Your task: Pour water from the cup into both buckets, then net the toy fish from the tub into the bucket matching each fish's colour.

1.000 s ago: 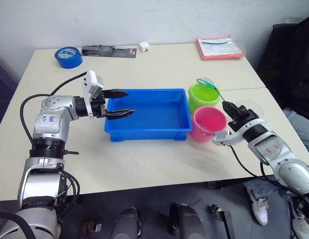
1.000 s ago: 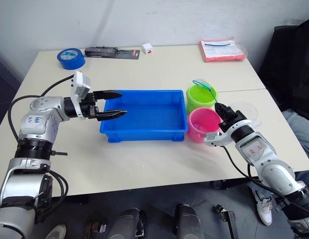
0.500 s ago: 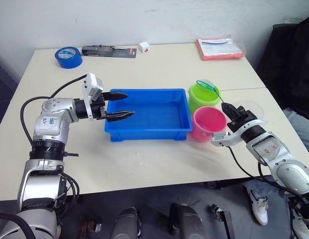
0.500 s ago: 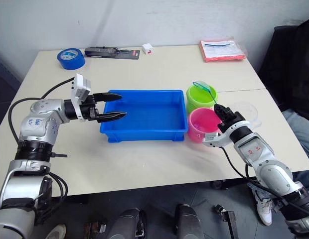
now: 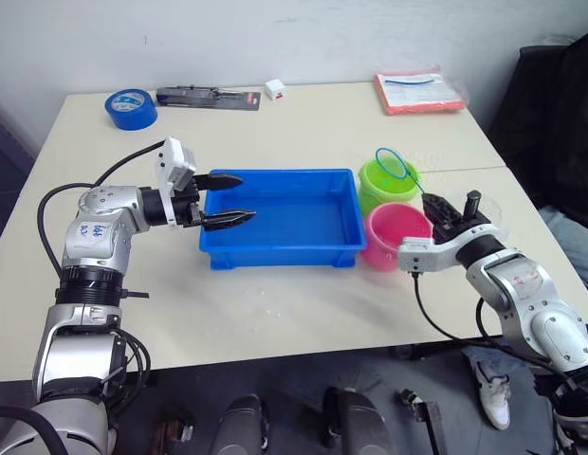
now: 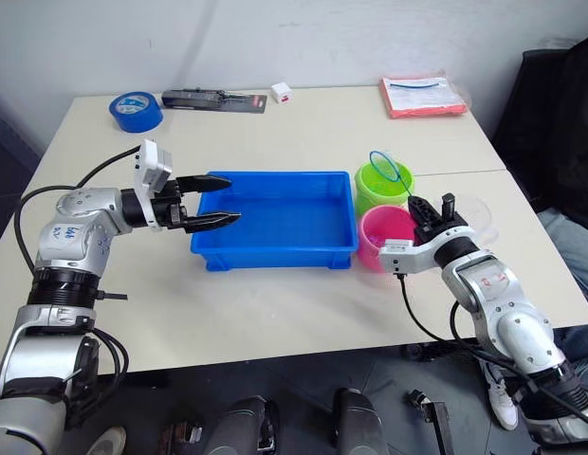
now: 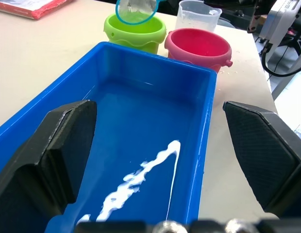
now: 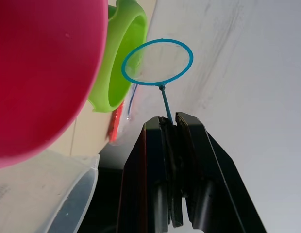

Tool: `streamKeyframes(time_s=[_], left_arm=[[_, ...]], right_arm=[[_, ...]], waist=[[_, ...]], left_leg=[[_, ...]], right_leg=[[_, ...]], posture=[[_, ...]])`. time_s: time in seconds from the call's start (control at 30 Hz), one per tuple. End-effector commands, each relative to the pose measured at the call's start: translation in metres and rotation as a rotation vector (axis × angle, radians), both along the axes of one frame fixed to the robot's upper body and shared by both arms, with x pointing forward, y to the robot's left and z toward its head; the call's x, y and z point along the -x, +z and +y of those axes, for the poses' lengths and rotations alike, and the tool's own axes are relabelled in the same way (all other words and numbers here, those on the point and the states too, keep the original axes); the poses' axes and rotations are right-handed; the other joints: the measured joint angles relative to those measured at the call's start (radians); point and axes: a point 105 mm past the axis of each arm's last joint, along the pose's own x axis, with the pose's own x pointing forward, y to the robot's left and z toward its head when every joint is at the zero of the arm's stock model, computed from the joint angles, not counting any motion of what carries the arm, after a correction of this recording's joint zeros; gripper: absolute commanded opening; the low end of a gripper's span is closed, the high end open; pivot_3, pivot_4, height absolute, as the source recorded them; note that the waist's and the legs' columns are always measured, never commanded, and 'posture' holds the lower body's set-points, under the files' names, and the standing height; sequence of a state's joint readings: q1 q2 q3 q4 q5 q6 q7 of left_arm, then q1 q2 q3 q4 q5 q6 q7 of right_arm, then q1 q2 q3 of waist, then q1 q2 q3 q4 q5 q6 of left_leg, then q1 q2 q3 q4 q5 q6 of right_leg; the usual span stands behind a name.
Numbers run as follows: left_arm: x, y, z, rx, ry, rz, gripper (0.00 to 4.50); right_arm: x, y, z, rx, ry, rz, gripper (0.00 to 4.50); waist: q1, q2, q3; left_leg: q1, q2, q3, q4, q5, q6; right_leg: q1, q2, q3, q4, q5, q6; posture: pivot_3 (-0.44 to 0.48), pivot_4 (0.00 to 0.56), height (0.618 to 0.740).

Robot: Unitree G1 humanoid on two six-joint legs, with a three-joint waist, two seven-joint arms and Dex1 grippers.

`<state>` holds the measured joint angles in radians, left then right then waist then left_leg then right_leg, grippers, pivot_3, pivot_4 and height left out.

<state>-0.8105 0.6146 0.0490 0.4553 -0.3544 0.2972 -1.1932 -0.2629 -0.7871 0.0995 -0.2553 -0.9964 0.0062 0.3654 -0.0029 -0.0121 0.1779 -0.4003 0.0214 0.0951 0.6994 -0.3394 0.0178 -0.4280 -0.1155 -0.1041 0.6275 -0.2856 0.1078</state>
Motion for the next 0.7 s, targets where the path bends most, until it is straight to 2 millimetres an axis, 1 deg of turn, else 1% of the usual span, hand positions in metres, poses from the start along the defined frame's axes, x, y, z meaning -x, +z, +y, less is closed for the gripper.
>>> streamKeyframes(time_s=[0.03, 0.13, 0.2, 0.3, 0.33, 0.43, 0.5, 0.53, 0.57, 0.63, 0.67, 0.7], left_arm=[[0.003, 0.012, 0.003, 0.017, -0.001, -0.045, 4.48], [0.003, 0.011, 0.003, 0.014, 0.000, -0.045, 4.48], [0.004, 0.011, 0.003, 0.012, -0.002, -0.043, 4.48], [0.006, 0.012, 0.006, 0.011, -0.001, -0.039, 4.48], [0.008, 0.012, 0.007, 0.010, -0.006, -0.035, 4.48], [0.011, 0.014, 0.008, 0.010, -0.021, -0.024, 4.48], [0.015, 0.018, 0.012, 0.001, -0.039, -0.019, 4.48], [0.017, 0.020, 0.014, -0.002, -0.044, -0.018, 4.48], [0.021, 0.024, 0.017, -0.006, -0.058, -0.010, 4.48], [0.034, 0.032, 0.026, -0.025, -0.100, 0.038, 4.48], [0.038, 0.035, 0.028, -0.031, -0.115, 0.055, 4.48], [0.046, 0.038, 0.030, -0.029, -0.145, 0.083, 4.48]], right_arm=[[0.003, 0.017, -0.002, -0.030, -0.005, -0.045, 0.78], [0.002, 0.019, -0.003, -0.004, -0.002, -0.064, 0.78], [0.002, 0.026, -0.001, -0.030, 0.008, -0.085, 0.78], [0.003, 0.044, 0.000, -0.074, 0.020, -0.133, 0.78], [0.004, 0.052, 0.005, -0.124, 0.053, -0.131, 0.78], [0.006, 0.067, 0.015, -0.258, 0.117, -0.084, 0.78], [0.010, 0.075, 0.030, -0.436, 0.204, 0.064, 0.78], [0.012, 0.077, 0.036, -0.479, 0.240, 0.120, 0.78], [0.017, 0.078, 0.041, -0.561, 0.282, 0.214, 0.78], [0.027, 0.076, 0.053, -0.695, 0.367, 0.441, 0.78], [0.031, 0.075, 0.057, -0.731, 0.394, 0.525, 0.78], [0.036, 0.070, 0.061, -0.769, 0.415, 0.638, 0.78]], waist=[[0.000, 0.000, 0.000], [-0.001, 0.000, 0.000], [0.000, 0.000, 0.000], [-0.001, 0.000, 0.000], [-0.001, 0.000, 0.000], [-0.004, 0.000, 0.000], [-0.007, 0.000, 0.000], [-0.006, 0.000, 0.000], [-0.006, 0.000, 0.000], [-0.005, 0.000, 0.000], [-0.003, 0.000, 0.000], [-0.003, 0.000, 0.000]], left_leg=[[0.000, 0.000, 0.000, 0.000, 0.000, 0.000], [0.000, 0.000, 0.000, 0.000, 0.000, 0.000], [0.000, 0.000, 0.000, 0.000, 0.000, 0.000], [0.000, 0.000, 0.000, 0.000, 0.000, 0.000], [0.000, 0.000, 0.000, 0.000, 0.000, 0.000], [0.000, 0.001, 0.000, 0.000, 0.000, 0.000], [0.001, 0.001, 0.000, 0.000, 0.000, 0.000], [0.001, 0.002, 0.000, 0.000, 0.000, 0.000], [0.001, 0.002, 0.000, 0.000, 0.000, 0.000], [0.001, 0.002, 0.000, 0.000, 0.000, 0.000], [0.001, 0.002, -0.001, 0.000, 0.000, 0.000], [0.000, 0.002, -0.001, 0.000, 0.000, 0.000]], right_leg=[[0.000, 0.000, 0.000, 0.000, 0.000, 0.000], [0.000, 0.000, 0.000, 0.000, 0.000, 0.000], [0.000, 0.000, 0.000, 0.000, 0.000, 0.000], [0.000, 0.000, 0.000, 0.000, 0.000, 0.000], [0.000, 0.000, 0.000, 0.000, 0.000, 0.000], [0.000, 0.001, 0.000, 0.000, 0.000, 0.000], [0.000, 0.001, 0.000, 0.000, 0.000, 0.000], [0.000, 0.001, 0.000, 0.000, 0.000, 0.000], [0.000, 0.001, 0.000, 0.000, 0.000, 0.000], [0.000, 0.001, 0.000, 0.000, 0.000, 0.000], [0.000, 0.001, 0.000, 0.000, 0.000, 0.000], [0.000, 0.001, 0.000, 0.000, 0.000, 0.000]], posture=[[0.000, 0.150, 0.737], [0.000, 0.150, 0.737], [0.000, 0.150, 0.737], [0.000, 0.150, 0.737], [0.000, 0.150, 0.737], [0.000, 0.150, 0.737], [0.000, 0.150, 0.737], [0.000, 0.150, 0.737], [0.000, 0.150, 0.737], [0.000, 0.150, 0.737], [0.000, 0.150, 0.737], [0.000, 0.150, 0.737]])
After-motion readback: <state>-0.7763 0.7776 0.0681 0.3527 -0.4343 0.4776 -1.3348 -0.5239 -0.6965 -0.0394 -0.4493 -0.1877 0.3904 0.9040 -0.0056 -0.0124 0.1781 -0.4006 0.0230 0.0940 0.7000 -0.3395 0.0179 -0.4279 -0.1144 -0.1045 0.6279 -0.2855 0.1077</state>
